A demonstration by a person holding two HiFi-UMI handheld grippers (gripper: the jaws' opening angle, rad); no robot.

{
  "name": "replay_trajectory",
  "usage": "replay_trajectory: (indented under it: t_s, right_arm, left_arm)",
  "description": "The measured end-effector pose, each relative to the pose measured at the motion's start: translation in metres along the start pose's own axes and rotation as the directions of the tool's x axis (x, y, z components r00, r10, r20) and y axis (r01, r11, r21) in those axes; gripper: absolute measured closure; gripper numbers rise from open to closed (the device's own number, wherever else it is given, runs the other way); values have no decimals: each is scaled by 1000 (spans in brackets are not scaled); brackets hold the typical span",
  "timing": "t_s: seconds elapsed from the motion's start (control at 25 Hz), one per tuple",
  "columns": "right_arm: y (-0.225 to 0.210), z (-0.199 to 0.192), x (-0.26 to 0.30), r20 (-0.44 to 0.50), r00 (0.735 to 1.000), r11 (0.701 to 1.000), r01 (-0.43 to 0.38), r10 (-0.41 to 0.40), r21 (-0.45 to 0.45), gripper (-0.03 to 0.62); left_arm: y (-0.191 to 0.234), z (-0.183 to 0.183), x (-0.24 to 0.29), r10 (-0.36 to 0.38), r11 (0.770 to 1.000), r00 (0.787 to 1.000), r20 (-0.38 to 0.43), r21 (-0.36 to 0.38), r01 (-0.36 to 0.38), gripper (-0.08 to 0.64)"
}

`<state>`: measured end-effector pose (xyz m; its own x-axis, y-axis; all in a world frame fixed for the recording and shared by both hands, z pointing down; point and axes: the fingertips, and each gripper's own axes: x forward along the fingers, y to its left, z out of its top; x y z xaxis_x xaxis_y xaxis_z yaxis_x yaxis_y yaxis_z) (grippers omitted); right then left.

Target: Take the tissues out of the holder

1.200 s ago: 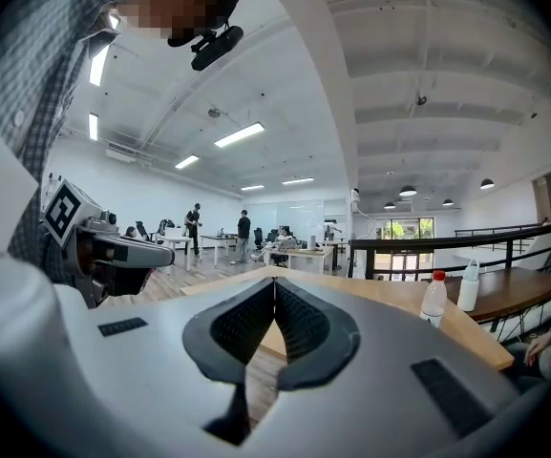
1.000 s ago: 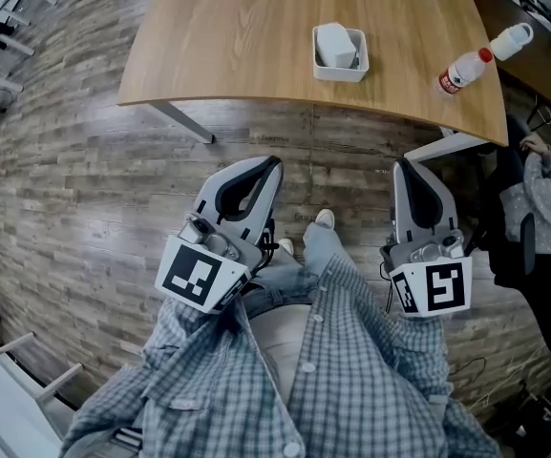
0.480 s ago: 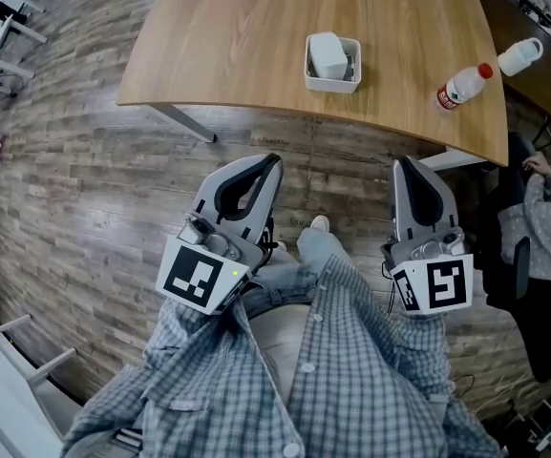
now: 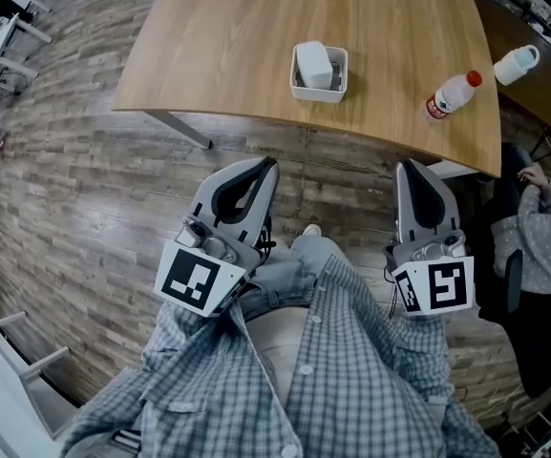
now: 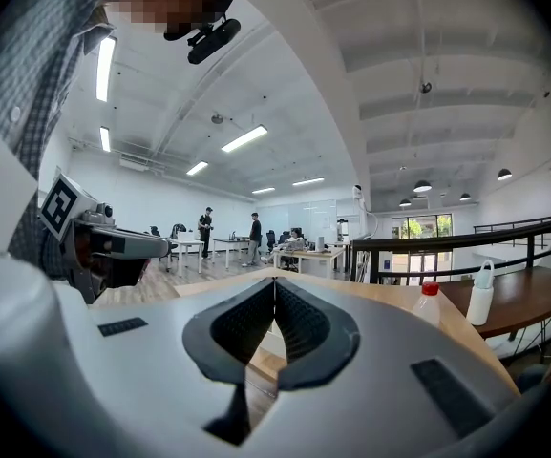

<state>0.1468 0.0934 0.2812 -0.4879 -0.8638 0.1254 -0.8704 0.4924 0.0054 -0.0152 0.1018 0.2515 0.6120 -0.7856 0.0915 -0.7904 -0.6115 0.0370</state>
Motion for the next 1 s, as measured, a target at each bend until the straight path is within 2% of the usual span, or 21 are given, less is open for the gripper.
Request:
replay_trajectory:
  t_s: [0.24,0.44,0.68,0.84,1.0]
  right_arm:
    - [-9,0,-3,19,1000,1000,-10,11,-7,581]
    - [-15,1,2,25,1000,1000,-14,14,0,581]
    - [-16,1,8,33,999,1000,-30,30,-4,581]
    - [-23,-7,15,27,1000,1000,-15,15,-6,581]
    - [-28,-8,20,22,1000,1000,9,-9,-2,581]
  left_arm:
    - [-7,3,7,7,1000,999,31,7,-8,554]
    - [-3,2,9,24,999,1000,9,26,-25,554]
    - [-3,13,12,23,999,997,69,29,-25,554]
    - [3,8,20,20,999,998,58,41,-22,554]
    - [13,9,28,14,1000,998,59,23,-16,554]
